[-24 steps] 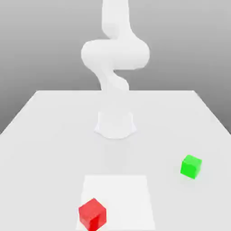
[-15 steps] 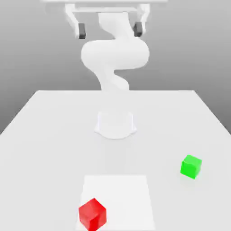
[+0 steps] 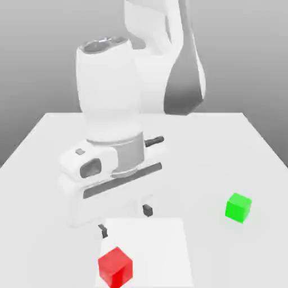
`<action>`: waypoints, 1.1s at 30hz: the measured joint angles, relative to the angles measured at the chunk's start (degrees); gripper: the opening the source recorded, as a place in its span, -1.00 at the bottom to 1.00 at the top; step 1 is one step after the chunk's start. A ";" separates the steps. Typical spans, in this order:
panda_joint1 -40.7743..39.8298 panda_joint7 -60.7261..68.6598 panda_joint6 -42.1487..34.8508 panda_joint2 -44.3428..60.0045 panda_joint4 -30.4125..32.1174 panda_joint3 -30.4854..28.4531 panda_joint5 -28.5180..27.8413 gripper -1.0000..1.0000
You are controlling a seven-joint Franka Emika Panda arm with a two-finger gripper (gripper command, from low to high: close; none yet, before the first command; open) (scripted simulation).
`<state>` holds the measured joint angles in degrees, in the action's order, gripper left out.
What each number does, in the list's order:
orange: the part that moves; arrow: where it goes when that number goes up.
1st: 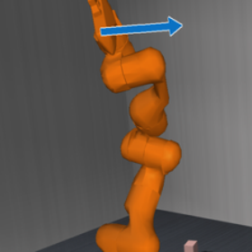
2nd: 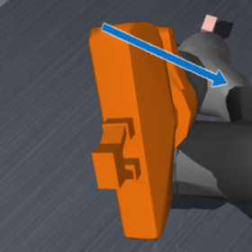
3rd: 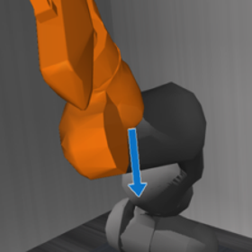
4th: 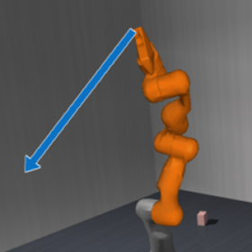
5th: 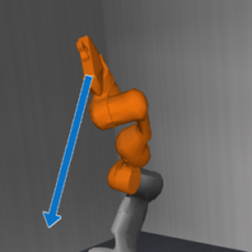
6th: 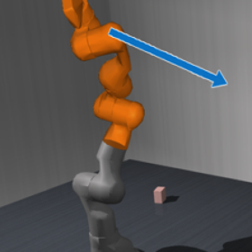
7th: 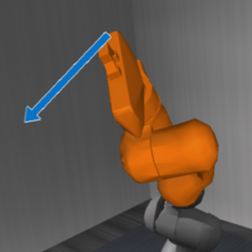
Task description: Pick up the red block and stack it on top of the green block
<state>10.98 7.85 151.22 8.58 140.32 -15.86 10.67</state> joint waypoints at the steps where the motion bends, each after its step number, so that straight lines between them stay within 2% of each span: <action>1: -0.16 1.02 0.86 1.74 0.37 -0.21 -0.99 0.00; 3: -0.77 2.90 3.33 5.48 0.43 0.19 -1.06 0.00; 6: -2.73 5.79 8.14 11.69 -0.47 2.73 2.08 0.00; 7: -3.58 6.60 9.62 13.56 -0.77 3.79 3.12 -1.00; 14: -3.75 6.71 9.76 13.89 -0.82 3.98 3.24 -1.00; 19: -1.20 3.10 2.85 5.04 0.89 0.67 -2.50 -1.00; 26: 3.73 15.95 1.22 -1.74 5.61 6.22 -9.69 -1.00; 33: 11.82 33.37 0.67 -7.31 10.62 11.64 -12.56 -1.00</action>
<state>22.80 41.22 151.89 1.28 150.94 -4.22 -1.90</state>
